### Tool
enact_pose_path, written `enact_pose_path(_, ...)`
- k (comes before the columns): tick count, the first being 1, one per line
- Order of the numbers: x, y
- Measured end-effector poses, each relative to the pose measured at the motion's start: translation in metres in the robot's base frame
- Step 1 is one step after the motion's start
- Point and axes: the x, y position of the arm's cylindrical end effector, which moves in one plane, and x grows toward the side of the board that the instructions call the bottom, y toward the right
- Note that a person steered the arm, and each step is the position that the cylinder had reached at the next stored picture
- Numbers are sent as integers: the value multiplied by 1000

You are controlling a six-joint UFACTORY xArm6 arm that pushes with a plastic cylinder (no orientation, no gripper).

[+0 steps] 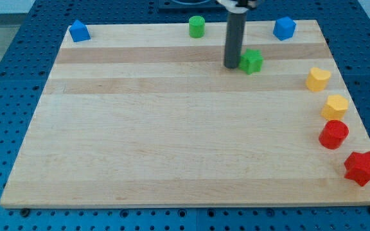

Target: Move the green star to the top of the yellow heart

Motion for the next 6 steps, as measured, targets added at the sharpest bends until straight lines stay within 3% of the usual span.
enact_pose_path(4,0,100)
enact_pose_path(5,0,98)
enact_pose_path(6,0,35)
